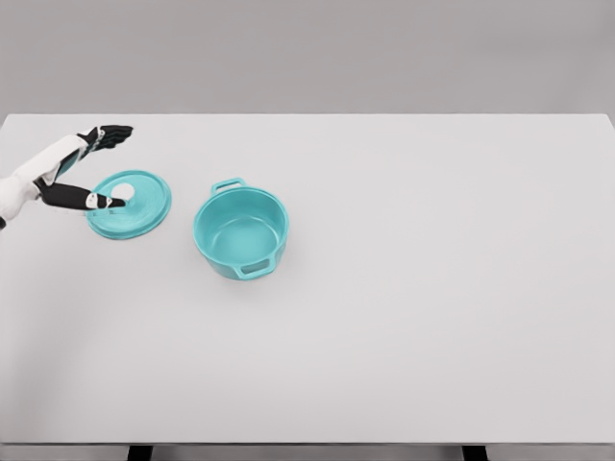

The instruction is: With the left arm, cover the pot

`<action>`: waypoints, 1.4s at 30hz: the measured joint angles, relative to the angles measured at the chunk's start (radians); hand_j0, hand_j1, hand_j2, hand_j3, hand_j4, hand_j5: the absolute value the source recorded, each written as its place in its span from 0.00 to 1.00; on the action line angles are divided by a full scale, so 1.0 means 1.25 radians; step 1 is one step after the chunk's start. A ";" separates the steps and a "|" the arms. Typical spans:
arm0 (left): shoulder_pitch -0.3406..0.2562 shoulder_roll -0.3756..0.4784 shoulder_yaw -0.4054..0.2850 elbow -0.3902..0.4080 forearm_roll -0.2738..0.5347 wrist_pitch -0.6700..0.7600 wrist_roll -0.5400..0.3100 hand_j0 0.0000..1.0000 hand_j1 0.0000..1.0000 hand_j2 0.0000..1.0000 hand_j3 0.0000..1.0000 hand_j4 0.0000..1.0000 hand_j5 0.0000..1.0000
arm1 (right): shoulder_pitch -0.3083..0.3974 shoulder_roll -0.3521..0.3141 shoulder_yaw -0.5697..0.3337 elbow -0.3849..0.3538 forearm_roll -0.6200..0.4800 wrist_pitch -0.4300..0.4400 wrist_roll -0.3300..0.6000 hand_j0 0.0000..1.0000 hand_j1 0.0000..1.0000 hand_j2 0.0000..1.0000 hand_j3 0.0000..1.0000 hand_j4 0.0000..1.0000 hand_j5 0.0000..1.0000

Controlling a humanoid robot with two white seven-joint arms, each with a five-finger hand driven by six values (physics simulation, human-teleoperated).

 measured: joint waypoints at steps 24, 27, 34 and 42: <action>-0.043 -0.063 -0.050 0.171 0.014 0.016 0.003 0.84 0.84 0.84 0.84 0.84 0.84 | 0.000 0.000 0.000 0.000 0.000 0.000 0.000 1.00 1.00 1.00 1.00 1.00 1.00; -0.043 -0.074 -0.053 0.183 0.010 0.015 0.003 0.84 0.84 0.84 0.84 0.84 0.84 | 0.000 0.000 0.000 0.000 0.000 0.000 0.000 1.00 1.00 1.00 1.00 1.00 1.00; -0.052 -0.088 -0.055 0.205 0.008 0.014 0.004 0.84 0.84 0.84 0.84 0.84 0.84 | 0.000 0.000 0.000 0.000 0.000 0.000 0.000 1.00 1.00 1.00 1.00 1.00 1.00; -0.053 -0.100 -0.060 0.218 0.008 0.015 0.007 0.84 0.84 0.84 0.84 0.84 0.84 | 0.000 0.000 0.000 0.000 0.000 0.000 0.000 1.00 1.00 1.00 1.00 1.00 1.00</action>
